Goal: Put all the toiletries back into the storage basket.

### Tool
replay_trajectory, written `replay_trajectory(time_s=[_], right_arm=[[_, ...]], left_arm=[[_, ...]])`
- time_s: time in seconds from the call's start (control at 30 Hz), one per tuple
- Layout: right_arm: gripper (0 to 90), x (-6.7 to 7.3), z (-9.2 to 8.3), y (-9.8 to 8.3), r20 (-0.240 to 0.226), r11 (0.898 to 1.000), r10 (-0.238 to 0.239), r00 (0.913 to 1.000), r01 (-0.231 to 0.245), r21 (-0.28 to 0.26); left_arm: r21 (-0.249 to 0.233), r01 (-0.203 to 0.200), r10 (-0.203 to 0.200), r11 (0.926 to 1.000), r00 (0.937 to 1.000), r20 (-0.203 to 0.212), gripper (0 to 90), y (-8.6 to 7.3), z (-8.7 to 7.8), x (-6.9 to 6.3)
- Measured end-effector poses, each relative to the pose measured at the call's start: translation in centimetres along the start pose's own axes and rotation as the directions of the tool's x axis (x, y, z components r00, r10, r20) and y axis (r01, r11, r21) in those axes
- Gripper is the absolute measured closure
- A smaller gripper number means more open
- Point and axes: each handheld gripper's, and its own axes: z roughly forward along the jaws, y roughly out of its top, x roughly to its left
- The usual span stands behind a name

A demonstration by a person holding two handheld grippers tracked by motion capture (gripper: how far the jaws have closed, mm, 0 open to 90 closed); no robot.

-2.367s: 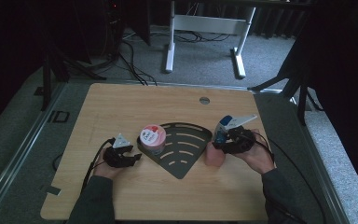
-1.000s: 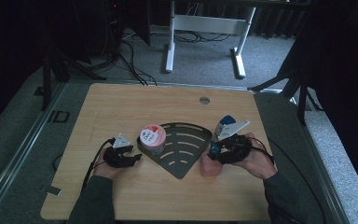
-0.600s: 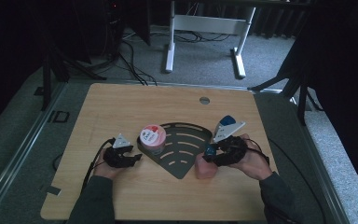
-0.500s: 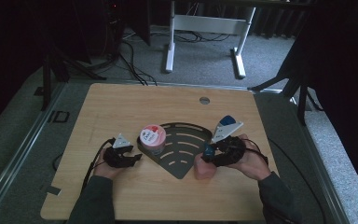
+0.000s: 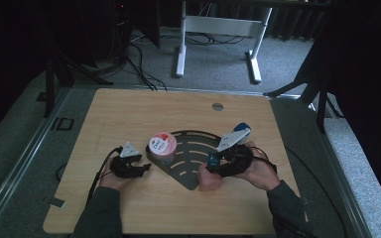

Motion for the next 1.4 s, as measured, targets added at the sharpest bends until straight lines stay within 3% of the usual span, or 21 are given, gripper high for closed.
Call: replay_trajectory(time_s=[0.57, 1.4], right_arm=[[53.1, 0.0, 1.4, 2.3, -0.005, 1.000, -0.027, 0.9996, 0.027, -0.006], [53.2, -1.7, 2.8, 4.0, 0.015, 1.000, 0.005, 0.9999, -0.005, -0.015]], left_arm=[[-0.002, 0.003, -0.003, 1.0000, 1.0000, 0.005, 43.2, 0.0, 0.0, 0.0], [-0.003, -0.003, 0.003, 1.0000, 1.0000, 0.006, 43.2, 0.1, 0.2, -0.1]])
